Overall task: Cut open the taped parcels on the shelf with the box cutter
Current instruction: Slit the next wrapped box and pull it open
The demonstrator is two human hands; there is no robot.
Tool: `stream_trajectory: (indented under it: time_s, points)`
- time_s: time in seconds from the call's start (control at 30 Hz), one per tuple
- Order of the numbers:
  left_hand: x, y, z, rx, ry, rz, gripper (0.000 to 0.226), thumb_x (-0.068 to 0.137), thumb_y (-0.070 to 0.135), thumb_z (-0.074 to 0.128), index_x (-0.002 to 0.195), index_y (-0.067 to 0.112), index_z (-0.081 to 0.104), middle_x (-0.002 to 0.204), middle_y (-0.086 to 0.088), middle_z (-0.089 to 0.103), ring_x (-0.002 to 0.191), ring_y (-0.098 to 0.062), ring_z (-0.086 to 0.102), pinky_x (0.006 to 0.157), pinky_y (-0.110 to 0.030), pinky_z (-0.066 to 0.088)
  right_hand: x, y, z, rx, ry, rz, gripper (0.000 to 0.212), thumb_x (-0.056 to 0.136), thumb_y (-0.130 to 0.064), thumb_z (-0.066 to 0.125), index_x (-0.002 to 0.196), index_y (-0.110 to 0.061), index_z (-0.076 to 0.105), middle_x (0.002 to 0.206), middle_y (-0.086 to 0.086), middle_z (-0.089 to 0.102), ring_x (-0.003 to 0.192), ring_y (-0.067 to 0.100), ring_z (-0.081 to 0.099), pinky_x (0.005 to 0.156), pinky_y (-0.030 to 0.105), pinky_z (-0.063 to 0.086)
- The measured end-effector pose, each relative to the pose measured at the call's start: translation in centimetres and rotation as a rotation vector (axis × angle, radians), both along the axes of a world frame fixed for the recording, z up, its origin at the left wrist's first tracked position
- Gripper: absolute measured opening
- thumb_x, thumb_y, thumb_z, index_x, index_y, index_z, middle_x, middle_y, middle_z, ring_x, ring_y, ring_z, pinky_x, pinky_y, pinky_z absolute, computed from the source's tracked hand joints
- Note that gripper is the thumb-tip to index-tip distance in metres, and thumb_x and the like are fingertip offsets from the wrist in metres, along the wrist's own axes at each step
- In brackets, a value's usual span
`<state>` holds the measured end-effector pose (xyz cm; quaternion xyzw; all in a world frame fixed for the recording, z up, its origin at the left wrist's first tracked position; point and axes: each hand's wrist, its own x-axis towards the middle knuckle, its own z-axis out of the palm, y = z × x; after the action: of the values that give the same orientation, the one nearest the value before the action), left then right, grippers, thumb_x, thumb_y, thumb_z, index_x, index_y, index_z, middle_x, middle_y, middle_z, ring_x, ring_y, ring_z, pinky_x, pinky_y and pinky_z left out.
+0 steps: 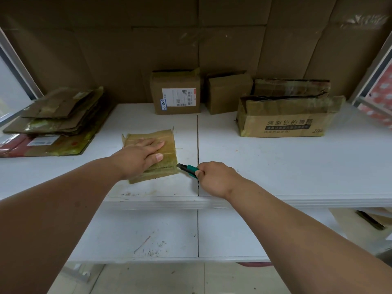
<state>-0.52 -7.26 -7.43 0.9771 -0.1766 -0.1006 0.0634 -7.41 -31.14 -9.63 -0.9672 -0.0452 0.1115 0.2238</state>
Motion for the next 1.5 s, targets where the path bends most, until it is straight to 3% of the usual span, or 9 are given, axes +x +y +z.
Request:
stream_trajectory:
  time_s: [0.13,0.27,0.4,0.53,0.7,0.97,1.17,1.23,1.5]
  points:
    - [-0.1,-0.3,0.2,0.006,0.013,-0.008,0.058,0.1,0.055,0.025,0.154,0.041,0.013,0.163,0.008,0.01,0.15,-0.02,0.007,0.12,-0.047,0.013,-0.4,0.2,0.3,-0.004,0.013,0.003,0.026,0.1,-0.028,0.036,0.101,-0.021,0.06,0.085,-0.005,0.055,0.073,0.014,0.049,0.07,0.033,0.034]
    - [-0.3,0.8,1.2,-0.109,0.007,0.117,0.062,0.095,0.061,0.021,0.153,0.039,0.022,0.161,0.001,0.023,0.144,-0.026,0.025,0.115,-0.043,0.023,-0.6,0.5,0.4,-0.144,0.063,0.035,0.016,0.091,-0.02,0.04,0.084,-0.021,0.054,0.088,-0.001,0.057,0.079,0.021,0.053,0.068,0.034,0.035]
    - [-0.5,0.9,1.3,-0.016,0.041,0.046,0.06,0.097,0.058,0.024,0.154,0.039,0.016,0.163,0.008,0.013,0.148,-0.021,0.012,0.118,-0.044,0.015,-0.3,-0.5,0.9,0.078,0.12,-0.052,0.022,0.096,-0.019,0.037,0.092,-0.013,0.058,0.083,0.002,0.055,0.075,0.024,0.055,0.074,0.038,0.05]
    - [-0.5,0.7,1.0,-0.019,0.017,0.03,0.058,0.1,0.054,0.025,0.155,0.038,0.014,0.163,0.009,0.011,0.149,-0.019,0.008,0.119,-0.043,0.01,-0.5,-0.3,0.8,0.29,0.04,-0.051,0.027,0.104,-0.025,0.034,0.098,-0.014,0.057,0.079,0.002,0.052,0.073,0.024,0.052,0.075,0.04,0.051]
    - [-0.6,0.7,0.9,-0.032,0.031,0.047,0.057,0.101,0.053,0.024,0.155,0.038,0.014,0.163,0.009,0.011,0.149,-0.02,0.008,0.118,-0.043,0.01,-0.2,0.9,0.4,0.213,-0.041,0.025,0.025,0.105,-0.029,0.031,0.104,-0.02,0.055,0.082,-0.001,0.054,0.081,0.028,0.062,0.077,0.037,0.049]
    - [-0.7,0.4,1.1,-0.008,0.045,0.027,0.058,0.1,0.053,0.025,0.155,0.038,0.012,0.163,0.009,0.009,0.15,-0.019,0.006,0.12,-0.046,0.01,0.5,0.6,-0.3,-0.105,-0.061,0.083,0.019,0.104,-0.031,0.03,0.097,-0.025,0.047,0.078,-0.004,0.051,0.072,0.019,0.051,0.058,0.032,0.034]
    - [-0.5,0.6,1.0,-0.036,0.047,0.039,0.058,0.1,0.054,0.025,0.155,0.037,0.014,0.163,0.009,0.012,0.149,-0.019,0.009,0.12,-0.046,0.012,0.4,1.1,-0.2,-0.22,-0.076,0.118,0.007,0.096,-0.017,0.04,0.1,-0.02,0.045,0.075,-0.002,0.041,0.066,0.017,0.043,0.052,0.031,0.028]
    - [-0.5,0.7,1.1,-0.072,0.03,0.059,0.058,0.1,0.053,0.025,0.154,0.035,0.017,0.162,0.008,0.016,0.149,-0.019,0.012,0.119,-0.043,0.012,0.1,1.5,-0.5,-0.296,-0.054,0.147,0.022,0.089,-0.01,0.042,0.109,-0.018,0.048,0.075,0.0,0.037,0.067,0.019,0.04,0.056,0.031,0.031]
    - [-1.0,0.2,1.8,-0.138,0.091,0.116,0.06,0.099,0.054,0.03,0.155,0.037,0.016,0.163,0.009,0.012,0.149,-0.019,0.009,0.118,-0.045,0.012,1.8,0.3,0.4,-0.098,0.063,0.1,0.025,0.102,-0.033,0.033,0.099,-0.023,0.056,0.085,-0.006,0.054,0.083,0.018,0.053,0.065,0.032,0.04]
